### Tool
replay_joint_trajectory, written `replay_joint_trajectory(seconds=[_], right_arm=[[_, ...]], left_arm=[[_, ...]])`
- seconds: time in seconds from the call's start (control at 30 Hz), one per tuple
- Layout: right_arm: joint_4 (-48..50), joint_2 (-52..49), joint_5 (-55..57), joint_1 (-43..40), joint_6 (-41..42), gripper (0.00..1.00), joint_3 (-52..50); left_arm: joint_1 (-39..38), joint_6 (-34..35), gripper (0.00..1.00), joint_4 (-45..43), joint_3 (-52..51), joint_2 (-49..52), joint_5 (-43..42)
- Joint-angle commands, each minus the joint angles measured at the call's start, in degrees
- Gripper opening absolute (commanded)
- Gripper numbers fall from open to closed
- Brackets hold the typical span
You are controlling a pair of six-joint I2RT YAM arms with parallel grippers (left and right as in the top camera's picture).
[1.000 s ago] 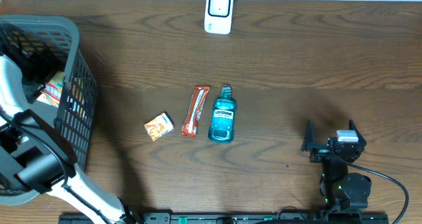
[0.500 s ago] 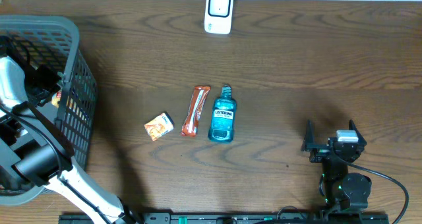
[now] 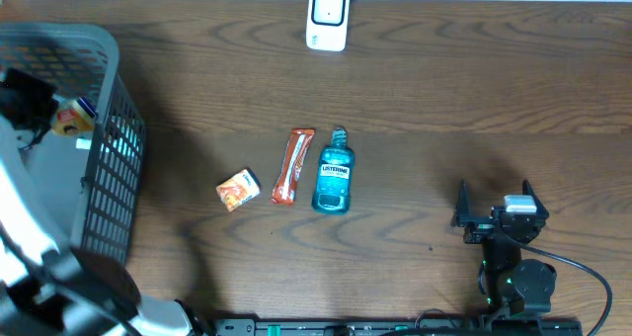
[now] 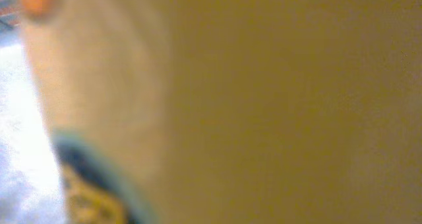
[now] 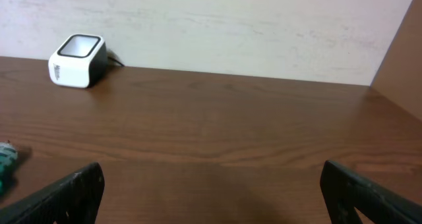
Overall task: Scan the item barcode
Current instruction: 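Grasp the yellow wet-wipes pack in the basket with the left gripper, then carry the yellow pack right of the bottle and lower it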
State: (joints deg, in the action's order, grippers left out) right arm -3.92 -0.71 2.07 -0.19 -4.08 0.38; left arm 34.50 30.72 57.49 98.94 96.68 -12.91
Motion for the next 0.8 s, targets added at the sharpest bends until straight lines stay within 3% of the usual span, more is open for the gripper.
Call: replay_joint_trajectory(seconds=[0.0, 0.2, 0.33, 0.43, 0.6, 0.77], right_arm=[[-0.17, 0.26, -0.11, 0.11, -0.70, 0.99, -0.07], [-0.17, 0.26, -0.11, 0.13, -0.72, 0.99, -0.07], [-0.17, 0.26, -0.11, 0.13, -0.72, 0.99, -0.07], [-0.17, 0.26, -0.11, 0.13, -0.72, 0.99, -0.07], [-0.17, 0.26, -0.11, 0.13, -0.70, 0.99, -0.07], [-0.17, 0.26, -0.11, 0.13, -0.70, 0.99, -0.07]], left_arm=[[0.02, 4.04, 0.07, 0.04, 0.42, -8.41, -4.68], [-0.57, 4.33, 0.07, -0.04, 0.42, -18.69, -5.40], [-4.00, 4.31, 0.07, -0.83, 0.42, -22.34, -11.50], [-10.49, 4.04, 0.07, -1.03, 0.42, -23.26, -15.87], [-24.65, 2.05, 0.07, -1.05, 0.39, -23.28, -16.33], [-38.14, -1.57, 0.07, -1.01, -0.22, -22.60, -9.09]])
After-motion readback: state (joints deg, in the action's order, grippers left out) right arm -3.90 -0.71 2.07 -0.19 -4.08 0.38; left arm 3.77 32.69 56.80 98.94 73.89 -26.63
